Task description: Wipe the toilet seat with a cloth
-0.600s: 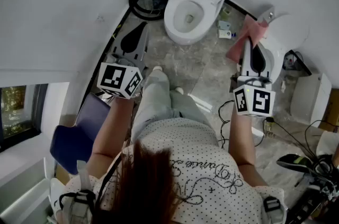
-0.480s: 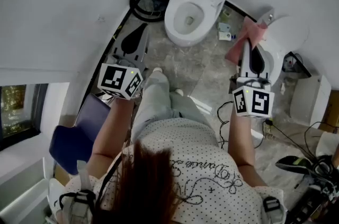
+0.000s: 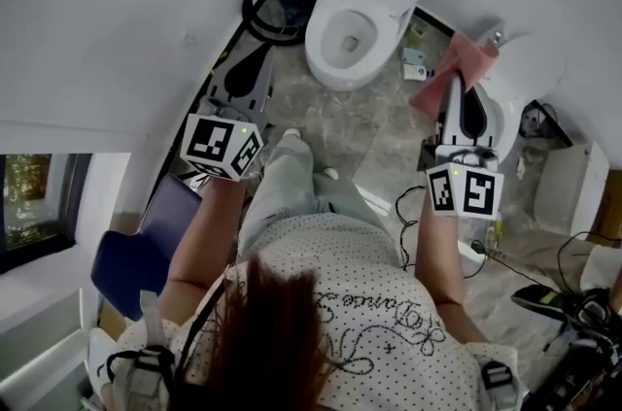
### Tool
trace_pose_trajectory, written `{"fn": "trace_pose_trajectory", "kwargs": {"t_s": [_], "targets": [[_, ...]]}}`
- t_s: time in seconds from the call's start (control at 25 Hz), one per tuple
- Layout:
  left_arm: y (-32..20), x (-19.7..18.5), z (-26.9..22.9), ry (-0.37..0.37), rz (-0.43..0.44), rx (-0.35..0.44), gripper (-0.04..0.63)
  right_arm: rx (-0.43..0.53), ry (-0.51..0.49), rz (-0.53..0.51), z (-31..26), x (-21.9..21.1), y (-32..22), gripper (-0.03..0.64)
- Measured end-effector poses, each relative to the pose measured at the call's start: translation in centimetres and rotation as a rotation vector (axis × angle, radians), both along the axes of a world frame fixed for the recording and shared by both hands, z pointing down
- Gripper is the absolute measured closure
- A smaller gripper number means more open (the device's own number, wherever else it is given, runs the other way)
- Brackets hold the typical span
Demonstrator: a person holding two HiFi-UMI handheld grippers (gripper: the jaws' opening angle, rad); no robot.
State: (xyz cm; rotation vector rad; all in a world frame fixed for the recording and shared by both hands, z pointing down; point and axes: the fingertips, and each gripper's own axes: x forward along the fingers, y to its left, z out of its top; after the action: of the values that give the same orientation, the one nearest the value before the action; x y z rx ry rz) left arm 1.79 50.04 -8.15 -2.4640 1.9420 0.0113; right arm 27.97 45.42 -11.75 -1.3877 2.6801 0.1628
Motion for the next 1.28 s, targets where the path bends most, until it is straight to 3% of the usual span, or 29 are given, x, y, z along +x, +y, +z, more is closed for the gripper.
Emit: {"fn": "trace_pose_trajectory", "kwargs": {"t_s": [0.36,0.92,1.28], "targets": [[-2.2,-0.2,0.0,0.001,0.022,-0.006,0.603,-0.015,0.002,0.025,0.4,0.1,-1.4,0.600],[-16.5,-8.2,-0.7,0.029,0.141,-0.029,0.603,-0.036,0.037,0.096,-1.3,-9.3,-12.8,0.600],[-24.7,-14.2,-0.1,0.022,0.262,-0.058,0.603,-0.053,0.027,0.221,-1.7,-14.7,-18.4,0.600]]}}
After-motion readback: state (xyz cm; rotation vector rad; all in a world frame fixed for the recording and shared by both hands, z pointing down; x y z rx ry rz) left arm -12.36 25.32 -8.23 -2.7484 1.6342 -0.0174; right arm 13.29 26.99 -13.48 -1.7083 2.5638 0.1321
